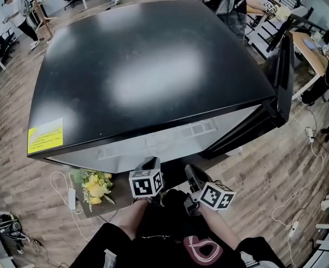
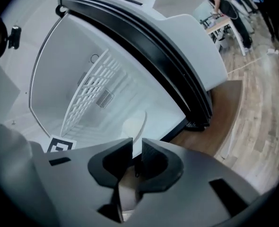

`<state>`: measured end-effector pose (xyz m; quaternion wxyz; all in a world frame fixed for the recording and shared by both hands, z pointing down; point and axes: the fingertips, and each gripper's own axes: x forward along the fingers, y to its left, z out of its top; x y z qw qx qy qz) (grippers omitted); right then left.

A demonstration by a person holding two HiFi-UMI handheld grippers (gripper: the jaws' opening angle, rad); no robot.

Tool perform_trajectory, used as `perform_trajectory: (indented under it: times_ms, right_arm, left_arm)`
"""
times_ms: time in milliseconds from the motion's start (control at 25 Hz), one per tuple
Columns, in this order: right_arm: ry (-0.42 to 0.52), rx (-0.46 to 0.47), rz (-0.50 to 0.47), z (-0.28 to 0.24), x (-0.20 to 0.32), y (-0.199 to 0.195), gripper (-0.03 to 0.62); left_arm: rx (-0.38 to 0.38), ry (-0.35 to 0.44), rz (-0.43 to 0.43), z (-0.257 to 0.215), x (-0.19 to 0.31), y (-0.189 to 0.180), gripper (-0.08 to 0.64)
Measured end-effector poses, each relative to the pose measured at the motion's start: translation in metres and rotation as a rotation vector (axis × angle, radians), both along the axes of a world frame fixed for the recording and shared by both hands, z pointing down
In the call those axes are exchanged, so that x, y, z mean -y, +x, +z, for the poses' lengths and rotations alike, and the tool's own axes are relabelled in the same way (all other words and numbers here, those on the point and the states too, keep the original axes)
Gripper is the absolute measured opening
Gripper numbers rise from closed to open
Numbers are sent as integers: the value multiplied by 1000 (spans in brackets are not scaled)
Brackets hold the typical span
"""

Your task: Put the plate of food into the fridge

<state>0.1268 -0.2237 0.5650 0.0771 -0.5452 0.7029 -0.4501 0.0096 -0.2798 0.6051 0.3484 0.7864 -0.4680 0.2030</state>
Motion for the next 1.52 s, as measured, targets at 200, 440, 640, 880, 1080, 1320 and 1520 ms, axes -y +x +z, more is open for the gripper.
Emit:
perform_trajectory:
  times_ms: [200,440,640,880,1080,1320,1520]
  right_arm:
    - [48,-136,-9,-4,7,-7,8]
    - [87,-266,-38,-10,17,-16,8]
    - [87,-305,-39,-9,12,-15,8]
    - [82,-356,-42,-8,5,-18,8]
    - [127,-407,-97,-14,-5,-36,8]
    - [157,-453,-99,-20,-18,-55,8]
    - [177,-484,-91,-25,-29,-66,8]
  left_arm:
    - [-3,-2,-13,1,0,0,17]
    - [-11,-14,11,3,-8,7,17]
    - [0,14,59,0,-23,15,17]
    - [-17,67,127,-11,-44,19,9]
    - [-52,207,120,-38,-58,11,8]
    - [-19,319,136,-58,-69,-3,8]
    - [-18,320,131,-57,-81,-14,8]
